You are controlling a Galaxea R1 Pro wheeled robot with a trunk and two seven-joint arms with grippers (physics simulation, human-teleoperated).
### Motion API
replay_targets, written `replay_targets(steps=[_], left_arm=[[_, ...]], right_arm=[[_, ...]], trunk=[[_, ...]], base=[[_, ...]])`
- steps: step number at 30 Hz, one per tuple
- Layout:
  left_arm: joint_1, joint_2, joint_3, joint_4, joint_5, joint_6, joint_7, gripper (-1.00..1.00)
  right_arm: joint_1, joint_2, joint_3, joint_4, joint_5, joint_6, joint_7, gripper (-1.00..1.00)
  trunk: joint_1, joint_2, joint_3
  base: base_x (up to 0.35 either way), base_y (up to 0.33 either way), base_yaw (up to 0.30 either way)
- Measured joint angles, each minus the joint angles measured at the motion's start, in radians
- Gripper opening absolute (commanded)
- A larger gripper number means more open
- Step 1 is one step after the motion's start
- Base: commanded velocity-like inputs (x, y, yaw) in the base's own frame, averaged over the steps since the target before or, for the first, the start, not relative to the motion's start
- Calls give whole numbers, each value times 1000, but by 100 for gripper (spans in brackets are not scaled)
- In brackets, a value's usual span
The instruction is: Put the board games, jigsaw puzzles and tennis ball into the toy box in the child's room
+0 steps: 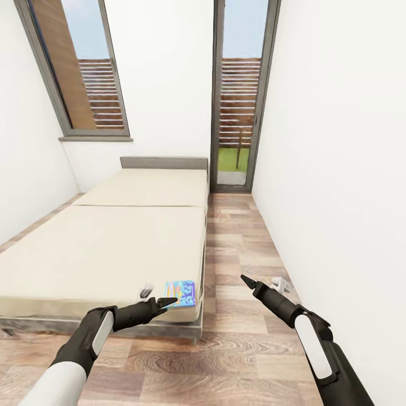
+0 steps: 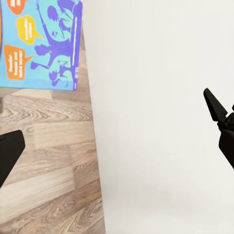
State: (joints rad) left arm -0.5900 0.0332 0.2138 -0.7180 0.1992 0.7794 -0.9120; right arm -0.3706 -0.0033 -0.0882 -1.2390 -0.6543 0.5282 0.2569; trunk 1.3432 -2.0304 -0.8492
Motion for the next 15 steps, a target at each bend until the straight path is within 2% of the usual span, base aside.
replay_targets(steps=[15], left_arm=[[0, 1, -2, 0, 0, -1, 0, 100]], right_arm=[[0, 0, 0, 0, 0, -1, 0, 100]], trunk=[[58, -105, -47]], base=[[0, 0, 0]])
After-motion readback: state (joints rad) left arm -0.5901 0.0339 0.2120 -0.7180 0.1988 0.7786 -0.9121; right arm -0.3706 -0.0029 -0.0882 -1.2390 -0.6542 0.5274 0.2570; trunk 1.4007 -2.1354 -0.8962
